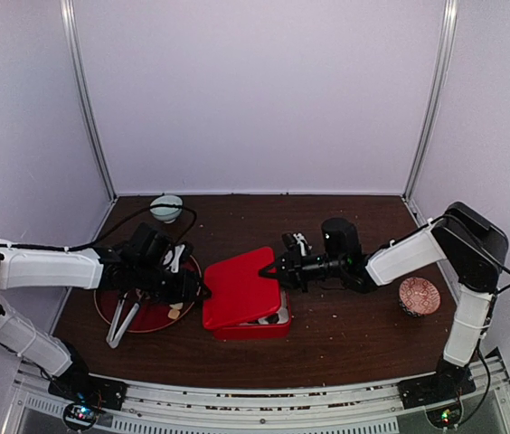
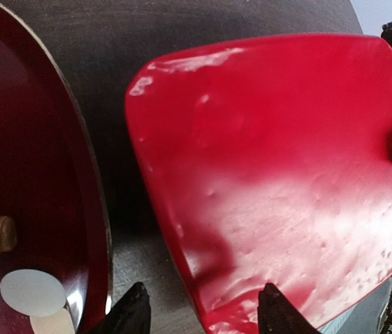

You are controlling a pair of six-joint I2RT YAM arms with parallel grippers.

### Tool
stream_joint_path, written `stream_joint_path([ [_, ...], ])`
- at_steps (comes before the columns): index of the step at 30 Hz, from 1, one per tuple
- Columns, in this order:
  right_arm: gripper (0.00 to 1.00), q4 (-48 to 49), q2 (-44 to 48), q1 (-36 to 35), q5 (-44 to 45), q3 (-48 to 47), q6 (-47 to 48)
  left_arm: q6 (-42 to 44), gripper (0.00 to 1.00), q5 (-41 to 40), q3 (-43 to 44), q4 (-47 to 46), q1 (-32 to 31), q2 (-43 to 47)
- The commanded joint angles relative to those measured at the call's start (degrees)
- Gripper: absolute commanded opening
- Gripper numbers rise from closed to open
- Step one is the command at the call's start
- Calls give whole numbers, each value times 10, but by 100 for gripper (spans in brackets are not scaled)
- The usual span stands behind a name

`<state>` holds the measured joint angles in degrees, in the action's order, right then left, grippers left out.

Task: Pack the chocolate

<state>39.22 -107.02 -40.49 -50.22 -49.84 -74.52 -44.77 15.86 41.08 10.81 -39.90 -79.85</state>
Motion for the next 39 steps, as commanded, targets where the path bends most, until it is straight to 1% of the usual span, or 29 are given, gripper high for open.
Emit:
stream_joint_path([
  [1, 6, -37, 32, 11, 5, 8, 39, 20, 54, 27, 27, -31, 1, -17],
  [6, 8, -72, 40, 23, 3, 7, 62, 29, 46, 35, 42, -29, -3, -37],
  [10, 17, -132, 45, 27, 4, -6, 94, 34, 39, 37, 52, -27, -7, -50],
  [13, 30, -225, 58, 30, 16, -24, 146, 36, 37, 36, 60, -26, -10, -56],
  [15, 34, -290, 71, 35, 30, -36, 184, 37, 36, 39, 64, -26, -12, -62],
  [17, 40, -351, 86, 43, 45, -49, 216, 39, 35, 42, 68, -25, -14, -68],
  [19, 43, -404, 99, 52, 57, -62, 247, 40, 34, 43, 72, -24, -17, -73],
  [22, 51, -523, 111, 67, 91, -94, 300, 40, 33, 45, 77, -23, -18, -80],
  [24, 62, -596, 108, 74, 117, -120, 336, 41, 33, 47, 82, -22, -18, -85],
  [27, 70, -668, 93, 76, 134, -149, 384, 42, 33, 47, 90, -17, -18, -91],
  [29, 76, -682, 79, 76, 120, -153, 395, 43, 33, 47, 96, -13, -19, -94],
  [32, 78, -666, 64, 76, 81, -148, 394, 44, 33, 46, 102, -8, -21, -99],
  [39, 69, -654, 12, 74, 39, -162, 402, 45, 33, 41, 121, 6, -25, -114],
])
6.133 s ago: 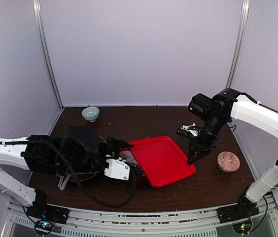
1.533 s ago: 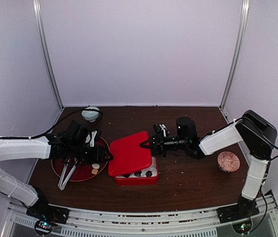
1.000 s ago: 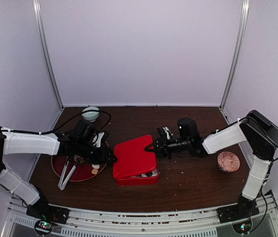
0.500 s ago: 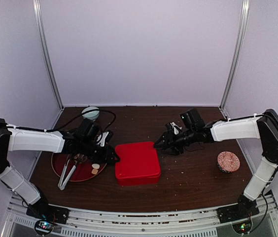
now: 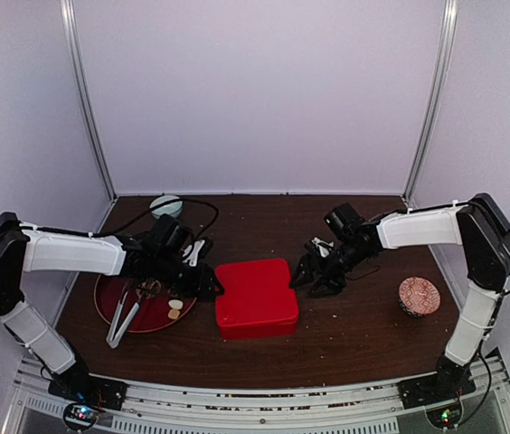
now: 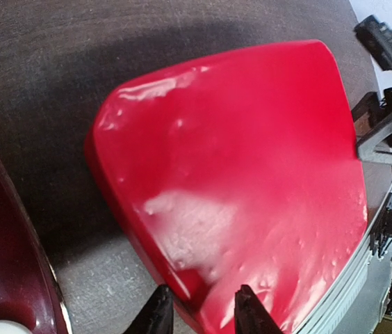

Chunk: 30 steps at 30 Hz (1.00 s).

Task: Pack the chocolate

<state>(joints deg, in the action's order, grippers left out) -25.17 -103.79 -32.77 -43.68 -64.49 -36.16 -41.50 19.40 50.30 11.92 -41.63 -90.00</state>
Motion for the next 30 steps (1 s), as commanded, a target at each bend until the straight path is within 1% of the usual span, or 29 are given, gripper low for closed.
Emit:
stream_joint_path([
  [1, 68, -10, -24, -4, -32, -16, 20, 15, 33, 4, 32, -1, -9, -15],
  [3, 64, -13, -31, -3, -35, -13, 29, 19, 33, 1, 41, 8, -12, -20],
  [9, 41, -21, -48, 10, -21, 16, 45, 24, 33, -13, 51, 24, -14, -22],
  [12, 34, -24, -56, 18, -14, 27, 54, 26, 32, -18, 52, 26, -14, -19],
  [17, 28, -26, -68, 20, -11, 26, 62, 47, 33, -29, 62, 46, -15, -12],
  [22, 27, -24, -67, 20, -9, 25, 60, 106, 42, -101, 92, 96, -14, 42],
  [24, 26, -23, -67, 22, -9, 24, 57, 136, 45, -128, 118, 117, -14, 59],
  [27, 25, -19, -66, 24, -8, 25, 52, 185, 48, -142, 169, 138, -15, 58],
  [29, 25, -18, -63, 26, -7, 26, 49, 208, 47, -139, 207, 145, -19, 39],
  [30, 24, -15, -62, 27, -7, 28, 47, 219, 46, -134, 228, 145, -22, 25],
])
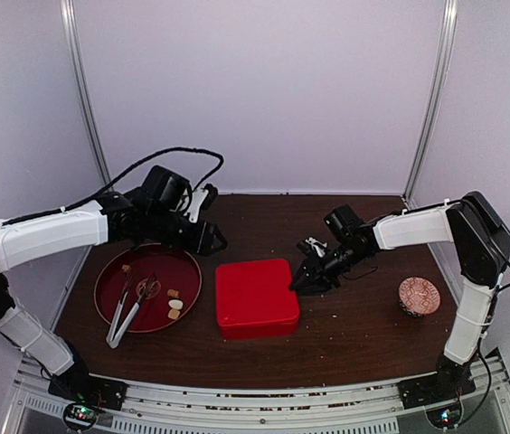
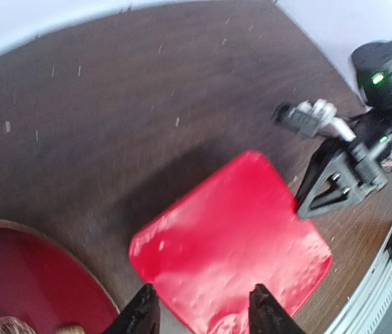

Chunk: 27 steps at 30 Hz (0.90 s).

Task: Pack the chocolate

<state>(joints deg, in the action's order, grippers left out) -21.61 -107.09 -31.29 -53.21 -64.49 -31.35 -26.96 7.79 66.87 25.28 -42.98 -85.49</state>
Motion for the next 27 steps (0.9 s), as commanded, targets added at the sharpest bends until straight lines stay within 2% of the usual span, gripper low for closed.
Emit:
stream_joint_path([
  [1, 24, -48, -27, 15, 88, 31, -4, 82, 42, -16, 85, 13, -13, -40],
  [5, 22, -48, -26, 20, 84, 30, -5, 133, 27, -20, 201, 38, -44, -138],
  [11, 21, -58, -34, 24, 81, 21, 1, 153, 23, -10, 320, 53, -77, -254],
  [17, 20, -56, -38, 27, 80, 20, -3, 145, 20, 0, 344, 61, -86, -345],
  [22, 19, -55, -45, 27, 79, 17, -4, 142, 18, -5, 397, 132, -85, -419],
  [27, 18, -55, -45, 27, 79, 19, -3, 150, 17, -32, 419, 161, -84, -400],
])
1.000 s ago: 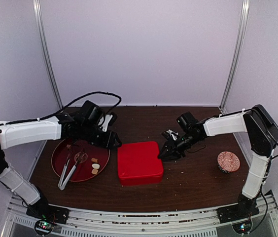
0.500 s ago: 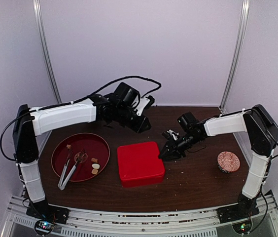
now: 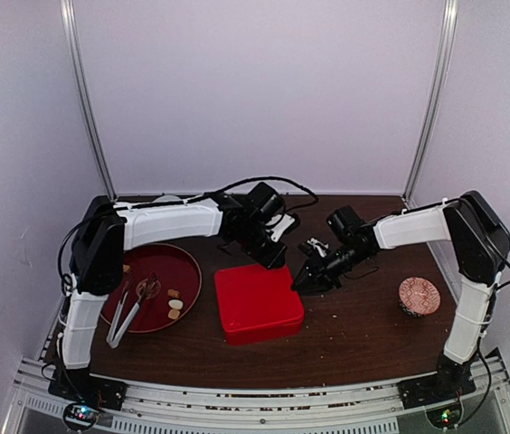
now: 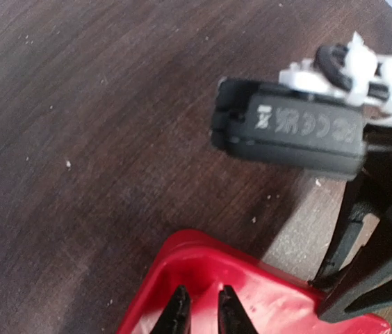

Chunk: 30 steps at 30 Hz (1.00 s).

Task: Pack the chocolate

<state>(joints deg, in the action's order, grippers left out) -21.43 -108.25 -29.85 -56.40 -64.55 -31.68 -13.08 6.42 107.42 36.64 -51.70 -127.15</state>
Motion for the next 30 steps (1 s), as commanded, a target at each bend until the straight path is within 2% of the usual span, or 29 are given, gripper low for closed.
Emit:
stream_joint_path([
  [1, 18, -56, -33, 13, 111, 20, 0, 15, 17, -14, 8, 42, 2, 32],
  [6, 18, -52, -31, 13, 111, 25, 0, 61, 18, 16, -98, -56, -21, 151],
  [13, 17, -41, -30, 13, 107, 40, 1, 138, 19, 69, -170, -75, -77, 225],
  [17, 17, -35, -28, 12, 107, 47, 0, 148, 17, 70, -176, -85, -103, 214],
  [21, 17, -27, -30, 13, 106, 53, -5, 152, 17, 84, -161, -84, -111, 164],
  [26, 17, -25, -35, 13, 107, 52, -6, 172, 15, 110, -155, -56, -121, 97],
  [30, 17, -24, -37, 13, 108, 53, -8, 200, 15, 104, -136, -12, -120, 77],
])
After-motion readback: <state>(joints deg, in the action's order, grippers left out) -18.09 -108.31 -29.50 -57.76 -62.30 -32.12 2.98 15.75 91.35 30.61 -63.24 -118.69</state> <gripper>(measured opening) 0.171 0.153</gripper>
